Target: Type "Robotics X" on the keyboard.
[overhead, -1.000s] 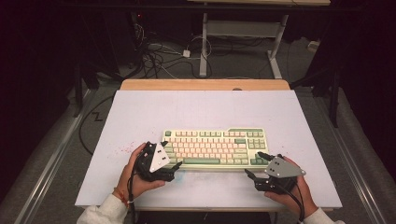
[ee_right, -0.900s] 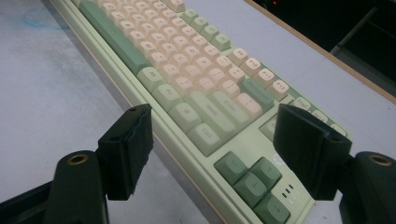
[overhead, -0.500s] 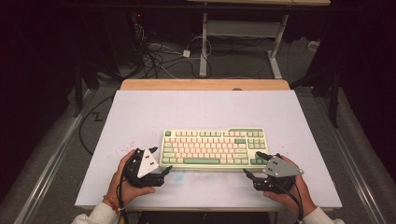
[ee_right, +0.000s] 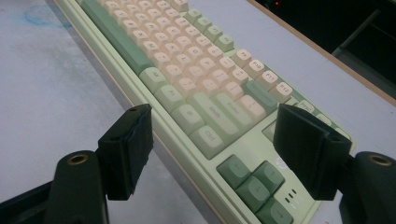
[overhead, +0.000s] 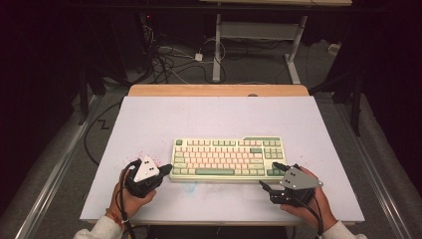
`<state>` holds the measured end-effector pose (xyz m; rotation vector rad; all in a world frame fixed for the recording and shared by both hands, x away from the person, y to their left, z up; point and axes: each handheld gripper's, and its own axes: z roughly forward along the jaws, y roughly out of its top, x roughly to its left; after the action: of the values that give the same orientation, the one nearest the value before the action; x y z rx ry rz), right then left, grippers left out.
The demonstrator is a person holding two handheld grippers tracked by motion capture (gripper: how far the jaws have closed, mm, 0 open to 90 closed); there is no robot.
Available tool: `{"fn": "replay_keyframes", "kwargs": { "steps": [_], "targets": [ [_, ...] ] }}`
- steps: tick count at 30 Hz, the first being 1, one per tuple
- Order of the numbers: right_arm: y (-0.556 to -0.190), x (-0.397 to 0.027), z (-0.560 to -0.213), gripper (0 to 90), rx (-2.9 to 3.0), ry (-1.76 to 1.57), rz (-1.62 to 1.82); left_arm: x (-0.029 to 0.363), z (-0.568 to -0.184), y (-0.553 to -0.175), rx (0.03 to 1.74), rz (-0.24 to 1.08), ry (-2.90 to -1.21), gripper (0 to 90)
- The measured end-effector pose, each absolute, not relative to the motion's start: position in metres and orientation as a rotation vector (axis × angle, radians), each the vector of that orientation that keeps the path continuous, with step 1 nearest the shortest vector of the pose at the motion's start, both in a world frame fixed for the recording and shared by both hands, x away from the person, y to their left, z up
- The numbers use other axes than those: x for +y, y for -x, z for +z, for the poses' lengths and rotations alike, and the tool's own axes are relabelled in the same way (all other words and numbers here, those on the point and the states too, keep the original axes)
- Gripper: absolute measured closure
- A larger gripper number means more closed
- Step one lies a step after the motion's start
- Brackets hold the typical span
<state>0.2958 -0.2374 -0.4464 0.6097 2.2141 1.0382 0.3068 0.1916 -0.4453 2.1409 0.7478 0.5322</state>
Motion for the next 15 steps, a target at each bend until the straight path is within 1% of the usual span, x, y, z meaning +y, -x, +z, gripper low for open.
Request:
{"fn": "replay_keyframes", "kwargs": {
  "steps": [9,15],
  "targets": [
    [-0.295,-0.237,-0.448,29.2,2.22,-0.606,1.028,0.178,-0.438,-0.323,0.752,0.488,-2.165,87.3],
    [-0.294,-0.238,-0.449,29.2,2.225,-0.607,1.016,0.158,-0.437,-0.339,0.727,0.462,-2.199,87.0]
  ]
}}
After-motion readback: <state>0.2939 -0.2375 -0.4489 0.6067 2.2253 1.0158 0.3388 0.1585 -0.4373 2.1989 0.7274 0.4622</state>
